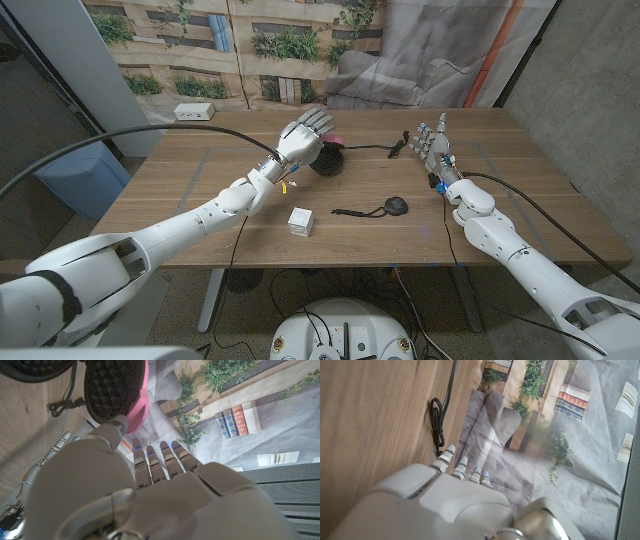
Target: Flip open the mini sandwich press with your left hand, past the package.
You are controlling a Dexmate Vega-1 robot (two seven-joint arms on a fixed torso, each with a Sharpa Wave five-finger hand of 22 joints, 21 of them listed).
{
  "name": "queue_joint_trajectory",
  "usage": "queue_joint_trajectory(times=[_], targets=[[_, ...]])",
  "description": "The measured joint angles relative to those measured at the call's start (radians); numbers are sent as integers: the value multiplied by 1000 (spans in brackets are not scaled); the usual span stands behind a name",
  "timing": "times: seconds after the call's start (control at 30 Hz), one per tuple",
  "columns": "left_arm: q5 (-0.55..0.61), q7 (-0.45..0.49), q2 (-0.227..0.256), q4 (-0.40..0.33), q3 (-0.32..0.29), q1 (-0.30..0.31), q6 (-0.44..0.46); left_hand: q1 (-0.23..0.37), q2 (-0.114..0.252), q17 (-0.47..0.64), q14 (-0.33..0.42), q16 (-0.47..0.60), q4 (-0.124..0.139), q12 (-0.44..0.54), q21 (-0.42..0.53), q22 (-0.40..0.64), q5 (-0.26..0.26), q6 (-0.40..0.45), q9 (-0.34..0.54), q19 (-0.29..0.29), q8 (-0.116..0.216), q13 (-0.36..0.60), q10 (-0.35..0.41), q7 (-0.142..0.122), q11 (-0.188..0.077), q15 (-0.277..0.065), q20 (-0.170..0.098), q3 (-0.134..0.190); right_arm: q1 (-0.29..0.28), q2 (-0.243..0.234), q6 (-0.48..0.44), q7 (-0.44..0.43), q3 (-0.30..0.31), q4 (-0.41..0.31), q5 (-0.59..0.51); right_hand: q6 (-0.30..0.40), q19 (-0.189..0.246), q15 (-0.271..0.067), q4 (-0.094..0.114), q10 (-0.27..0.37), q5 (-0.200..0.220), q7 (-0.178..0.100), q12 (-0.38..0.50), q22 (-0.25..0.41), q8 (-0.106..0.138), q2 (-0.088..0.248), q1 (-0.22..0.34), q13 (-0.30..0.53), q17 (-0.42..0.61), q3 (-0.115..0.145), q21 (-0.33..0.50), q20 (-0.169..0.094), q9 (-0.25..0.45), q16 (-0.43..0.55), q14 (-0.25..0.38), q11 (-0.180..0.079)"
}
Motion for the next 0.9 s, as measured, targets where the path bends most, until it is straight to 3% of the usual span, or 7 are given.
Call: queue_joint_trajectory(times=[0.9], targets=[[-14, 55, -79, 135, 73, -114, -5, 4, 4, 0, 0, 0, 3, 0, 0, 0, 0, 5, 0, 0, -8, 0, 0, 5, 0, 0, 0, -20, 0, 0, 0, 0, 0, 0, 0, 0, 0, 0, 0, 0, 0, 0, 0, 0, 0, 0, 0, 0, 0, 0, 0, 0, 0, 0, 0, 0]])
